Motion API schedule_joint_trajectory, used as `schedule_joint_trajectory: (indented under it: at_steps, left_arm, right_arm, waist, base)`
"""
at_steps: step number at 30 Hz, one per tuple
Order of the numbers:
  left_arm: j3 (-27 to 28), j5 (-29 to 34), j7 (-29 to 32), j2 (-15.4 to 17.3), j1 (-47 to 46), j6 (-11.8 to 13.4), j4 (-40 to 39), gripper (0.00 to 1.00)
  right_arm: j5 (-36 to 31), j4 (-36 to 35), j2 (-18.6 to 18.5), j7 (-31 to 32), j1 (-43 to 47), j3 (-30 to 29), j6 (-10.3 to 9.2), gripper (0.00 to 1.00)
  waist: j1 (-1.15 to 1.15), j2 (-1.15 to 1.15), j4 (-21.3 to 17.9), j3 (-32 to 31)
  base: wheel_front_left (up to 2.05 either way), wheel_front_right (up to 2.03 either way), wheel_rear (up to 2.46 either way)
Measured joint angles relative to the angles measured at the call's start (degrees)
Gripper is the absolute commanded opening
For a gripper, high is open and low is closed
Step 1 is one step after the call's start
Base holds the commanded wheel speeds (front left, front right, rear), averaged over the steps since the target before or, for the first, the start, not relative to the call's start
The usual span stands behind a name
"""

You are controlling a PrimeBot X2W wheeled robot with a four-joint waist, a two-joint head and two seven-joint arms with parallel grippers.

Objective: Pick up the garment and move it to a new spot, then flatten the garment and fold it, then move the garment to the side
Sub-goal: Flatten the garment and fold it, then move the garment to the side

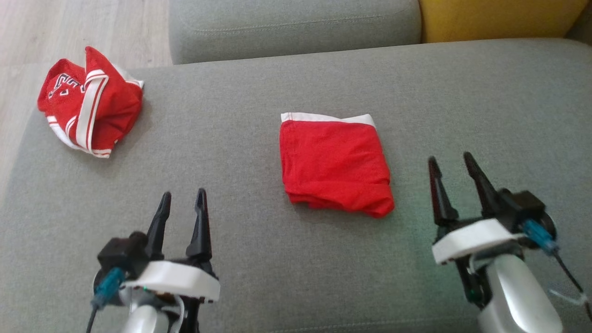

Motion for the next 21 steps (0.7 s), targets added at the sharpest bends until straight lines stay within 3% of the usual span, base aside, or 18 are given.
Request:
schedule_joint_trajectory:
  at_steps: [7, 21]
  left_arm:
    - [0.99, 1.6, 0.0, -0.25, 2.11, -0.44, -0.14, 1.0]
    - [2.29, 2.92, 0.0, -0.64, 2.11, -1.35, 0.47, 1.0]
  right_arm:
    - [0.34, -5.41, 0.55, 2.34, 3.88, -0.93, 0.0, 1.0]
    - [0.34, -7.37, 0.75, 4.11, 5.3, -1.36, 0.0, 1.0]
  waist:
    - [0.0, 0.0, 0.4, 0.09]
    - [0.0, 0.0, 0.45, 0.38]
  base:
    - [0.0, 0.0, 0.0]
    - [0.0, 0.0, 0.0]
